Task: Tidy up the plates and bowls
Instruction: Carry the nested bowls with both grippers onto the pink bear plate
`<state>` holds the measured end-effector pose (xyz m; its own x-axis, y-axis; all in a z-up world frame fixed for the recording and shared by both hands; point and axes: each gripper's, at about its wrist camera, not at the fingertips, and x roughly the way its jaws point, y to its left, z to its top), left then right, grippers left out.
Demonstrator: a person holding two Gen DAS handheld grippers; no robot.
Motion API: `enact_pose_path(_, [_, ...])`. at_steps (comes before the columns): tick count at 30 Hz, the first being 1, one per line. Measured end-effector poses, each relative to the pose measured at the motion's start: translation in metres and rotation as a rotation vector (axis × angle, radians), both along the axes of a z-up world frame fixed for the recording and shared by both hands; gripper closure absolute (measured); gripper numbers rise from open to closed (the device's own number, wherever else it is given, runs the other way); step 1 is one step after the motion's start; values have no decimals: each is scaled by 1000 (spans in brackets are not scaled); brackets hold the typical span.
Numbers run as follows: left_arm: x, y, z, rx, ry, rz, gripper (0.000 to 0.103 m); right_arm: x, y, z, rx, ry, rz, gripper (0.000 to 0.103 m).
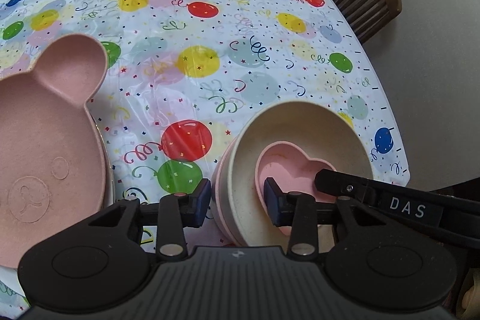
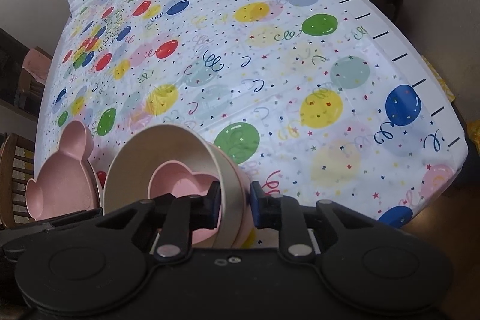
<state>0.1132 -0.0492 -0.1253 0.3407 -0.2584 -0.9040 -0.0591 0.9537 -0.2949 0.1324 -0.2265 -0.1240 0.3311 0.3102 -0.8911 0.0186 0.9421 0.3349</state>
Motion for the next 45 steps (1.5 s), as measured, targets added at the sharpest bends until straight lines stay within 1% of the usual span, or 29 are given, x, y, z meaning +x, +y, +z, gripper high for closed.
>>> enact_pose_path(4, [-5, 3, 15, 9, -11, 3, 66, -4, 4, 9, -8, -14, 6, 84])
enact_pose_path(14, [-19, 24, 54, 20, -56, 32, 66, -10, 25, 49, -30, -68, 59, 84])
enact_pose_path(21, [-28, 52, 76, 26, -85, 82, 66, -12, 50, 73, -39, -109, 111, 84])
enact_pose_path(27, [-36, 82, 89, 44, -110, 145, 66, -11, 78, 87, -37, -142, 169, 84])
enact_pose_path(35, [-48, 121, 96, 77, -117, 228, 66, -7, 126, 96, -27, -170, 263, 84])
enact_pose_path(45, [-60, 162, 85, 100, -88, 334, 66, -4, 179, 88, -17, -156, 369, 84])
